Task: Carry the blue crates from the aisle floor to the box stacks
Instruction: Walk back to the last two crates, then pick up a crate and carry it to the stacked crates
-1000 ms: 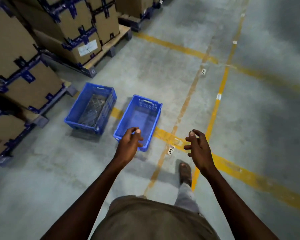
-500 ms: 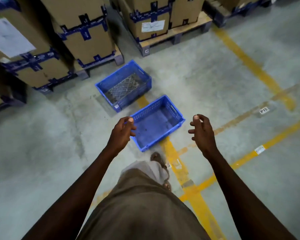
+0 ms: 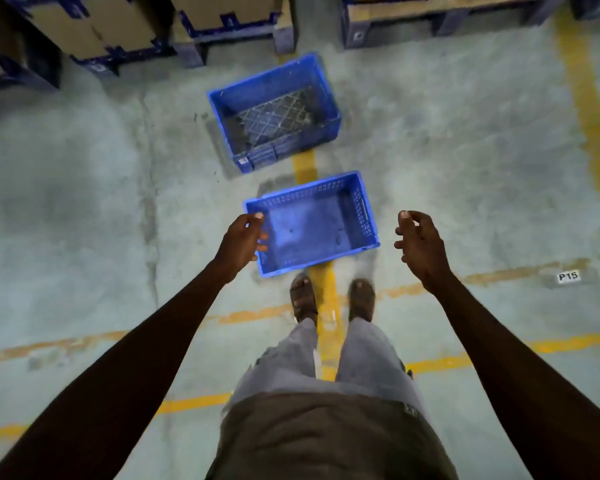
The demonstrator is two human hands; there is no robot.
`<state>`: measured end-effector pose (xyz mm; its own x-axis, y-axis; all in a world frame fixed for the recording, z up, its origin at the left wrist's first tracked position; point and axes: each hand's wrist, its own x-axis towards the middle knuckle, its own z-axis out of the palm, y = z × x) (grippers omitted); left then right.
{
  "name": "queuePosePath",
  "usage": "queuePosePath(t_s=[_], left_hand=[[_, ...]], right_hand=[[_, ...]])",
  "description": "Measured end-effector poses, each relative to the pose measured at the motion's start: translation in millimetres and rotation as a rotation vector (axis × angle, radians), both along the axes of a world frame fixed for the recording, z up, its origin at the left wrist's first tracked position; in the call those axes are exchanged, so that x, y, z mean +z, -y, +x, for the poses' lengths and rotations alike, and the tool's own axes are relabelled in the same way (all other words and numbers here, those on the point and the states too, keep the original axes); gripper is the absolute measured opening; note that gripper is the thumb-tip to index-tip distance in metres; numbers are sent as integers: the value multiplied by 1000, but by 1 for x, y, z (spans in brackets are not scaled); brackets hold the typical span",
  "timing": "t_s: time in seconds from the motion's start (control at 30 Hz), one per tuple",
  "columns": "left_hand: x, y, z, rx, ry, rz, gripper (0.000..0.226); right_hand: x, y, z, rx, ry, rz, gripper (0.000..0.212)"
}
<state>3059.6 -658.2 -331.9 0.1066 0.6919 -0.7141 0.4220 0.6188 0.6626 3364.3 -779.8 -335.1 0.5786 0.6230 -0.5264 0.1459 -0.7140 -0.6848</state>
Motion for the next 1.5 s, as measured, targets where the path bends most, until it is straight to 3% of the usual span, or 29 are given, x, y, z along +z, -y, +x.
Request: queuePosePath(t_s=[0.17,0.27,0.43,0.6,0.67,0.73,0.8,0.87,1.03,1.3,1.5], left_hand=[[-91,-35,13,123,-81,-200,30],[-180,-50,12,242,-123,-276,42],[-348,-56,10,249,-283,-255,40],[-495,-58,4,299,-645,-117,67],[-532,-68,-8,313,-669,-83,77],[-566,-77,-25,464,-597,-87,102],[-581,-79,-37,590,-453,-85,91],[-576,-80,-39,634,-315,-95,68],[-504,-64,-53,632,-183,-150,62],[-207,30,-104,823,-84,-137,65],[-44,126,-157,989,-73,-71,68]], right_hand=[[-103,-53,44,148,-8,-167,79],[-186,-81,66,292,7,-251,69],[-341,-116,100,486,96,-357,60],[-480,-144,117,325,148,-365,70],[-520,-157,120,247,114,-372,71],[-553,-168,122,159,45,-335,84],[-568,-172,120,52,-56,-274,73],[-560,-176,111,-15,-136,-220,60],[-490,-175,101,-7,-149,-243,59],[-203,-164,54,207,-158,-210,57],[-29,-164,-14,509,-163,-95,57]])
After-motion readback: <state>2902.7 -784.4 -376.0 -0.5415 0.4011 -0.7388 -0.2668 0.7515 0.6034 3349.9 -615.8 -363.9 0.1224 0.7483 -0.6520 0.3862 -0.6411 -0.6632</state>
